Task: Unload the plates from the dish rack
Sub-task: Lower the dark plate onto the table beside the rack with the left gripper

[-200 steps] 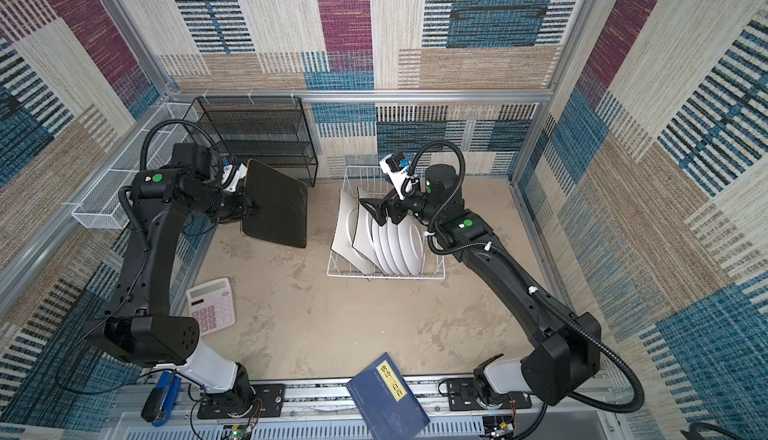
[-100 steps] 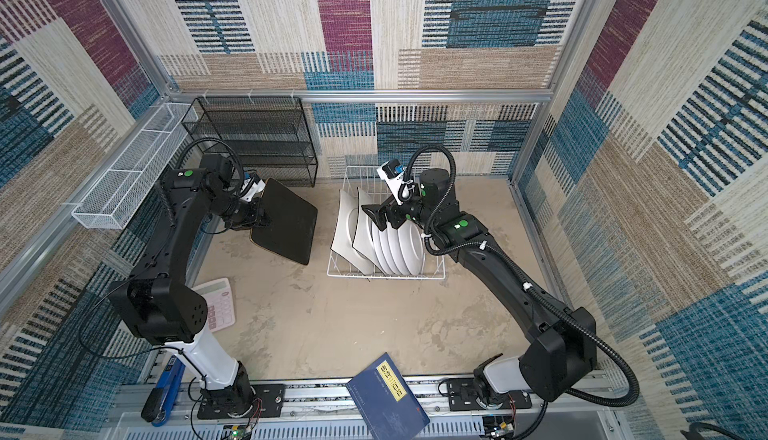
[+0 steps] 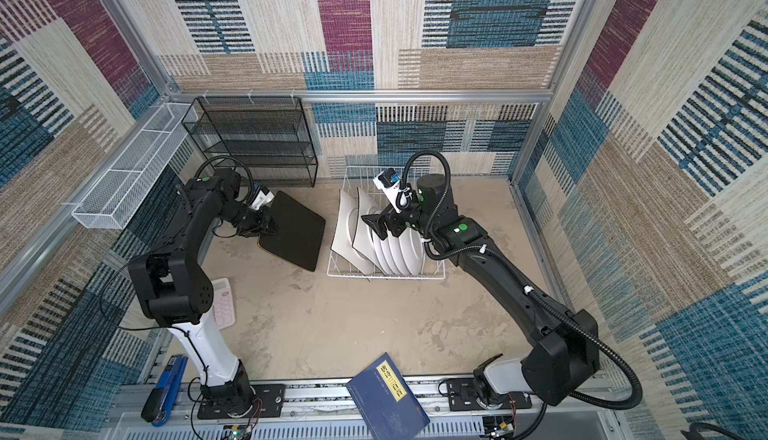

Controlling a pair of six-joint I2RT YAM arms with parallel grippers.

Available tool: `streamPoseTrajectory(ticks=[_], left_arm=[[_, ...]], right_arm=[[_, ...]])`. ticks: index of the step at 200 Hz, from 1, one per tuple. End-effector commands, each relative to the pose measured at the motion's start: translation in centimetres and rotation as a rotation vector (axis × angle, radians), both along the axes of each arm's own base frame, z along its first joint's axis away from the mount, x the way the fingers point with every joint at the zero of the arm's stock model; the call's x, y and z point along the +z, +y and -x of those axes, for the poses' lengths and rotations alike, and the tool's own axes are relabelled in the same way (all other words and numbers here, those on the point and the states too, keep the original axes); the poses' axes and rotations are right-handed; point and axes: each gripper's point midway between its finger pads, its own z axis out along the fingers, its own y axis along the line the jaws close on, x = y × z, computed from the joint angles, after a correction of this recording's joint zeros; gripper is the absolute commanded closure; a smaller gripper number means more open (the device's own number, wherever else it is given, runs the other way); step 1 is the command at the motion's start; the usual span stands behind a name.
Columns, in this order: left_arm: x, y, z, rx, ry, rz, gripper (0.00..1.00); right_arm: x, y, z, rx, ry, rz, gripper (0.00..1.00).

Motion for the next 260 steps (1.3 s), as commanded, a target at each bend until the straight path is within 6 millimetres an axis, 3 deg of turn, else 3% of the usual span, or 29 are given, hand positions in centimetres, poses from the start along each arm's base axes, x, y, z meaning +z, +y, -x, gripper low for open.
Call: streamPoseTrajectory(ticks=[1,73,142,203,260], left_arm=[[0.8,-0.8,-1.2,-0.032,-0.060,0.096,1.00],[-1.7,0.4,-1.3,-0.009,-0.021,0.182,1.00],[-4.6,2.5,-1.6,0.027,0.031,0.199,1.00],[-7.4,3.1,-1.1,0.031,0.098,0.171,1.00],[-8.9,4.6,-1.2,0.060,0.127,0.169,0.82]], right_arm=[[0.0,-0.2,-0.3,-0.022,0.002,0.005,0.01],[-0.2,-0.2,-0.4,-0.036,0.027,-0.008,0.01],[0.7,-0.3,0.1,-0.029,0.014,-0.037,0.01],[2.2,-0.3,0.3,-0.028,-0.013,-0.060,0.01],[2.6,-0.1,0.3,-0.013,-0.010,-0.068,0.01]])
